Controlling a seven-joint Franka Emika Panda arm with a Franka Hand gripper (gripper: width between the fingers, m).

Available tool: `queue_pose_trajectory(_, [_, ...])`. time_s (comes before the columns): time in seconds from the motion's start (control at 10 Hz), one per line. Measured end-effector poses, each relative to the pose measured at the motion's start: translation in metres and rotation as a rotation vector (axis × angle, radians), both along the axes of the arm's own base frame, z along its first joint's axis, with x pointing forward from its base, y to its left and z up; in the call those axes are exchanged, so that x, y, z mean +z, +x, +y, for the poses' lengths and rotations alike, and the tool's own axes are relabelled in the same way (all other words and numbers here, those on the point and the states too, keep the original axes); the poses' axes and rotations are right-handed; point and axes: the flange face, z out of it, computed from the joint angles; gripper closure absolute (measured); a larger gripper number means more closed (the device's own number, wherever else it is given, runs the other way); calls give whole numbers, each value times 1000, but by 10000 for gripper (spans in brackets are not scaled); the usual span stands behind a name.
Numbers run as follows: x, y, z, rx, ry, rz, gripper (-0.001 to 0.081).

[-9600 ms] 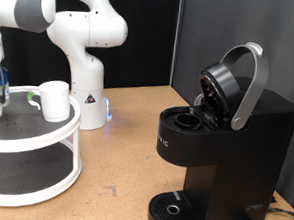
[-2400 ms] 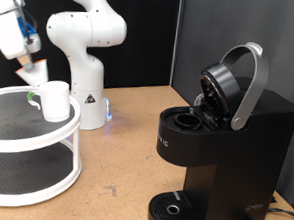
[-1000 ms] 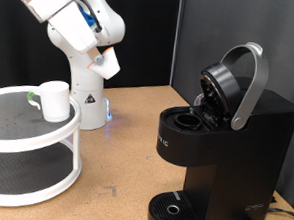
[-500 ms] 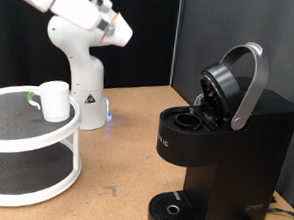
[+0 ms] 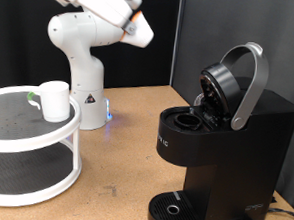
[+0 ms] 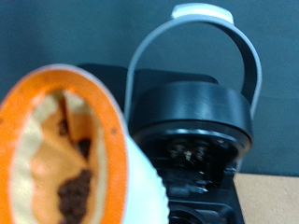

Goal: Make a cup of coffee with the keurig machine

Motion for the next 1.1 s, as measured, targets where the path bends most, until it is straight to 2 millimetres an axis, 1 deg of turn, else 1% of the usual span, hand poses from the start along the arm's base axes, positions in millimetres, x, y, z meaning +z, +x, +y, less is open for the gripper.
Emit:
queue_pose_trajectory(0.2, [-5,21,19,-3,-58,-8,722])
queue_pose_trajectory(0.4, [-9,33,35,17,-83,-6,722])
queue_pose_trajectory(0.5, [-9,36,41,27,-81,-3,722])
queue_pose_trajectory(0.6, [-8,36,47,39,-38,9,722])
queue_pose_trajectory(0.7, [-5,35,48,46,17,26,722])
queue_pose_trajectory(0.9, [-9,39,48,22,-27,5,722])
queue_pose_trajectory(1.1, [-17,45,58,-8,-82,-32,722])
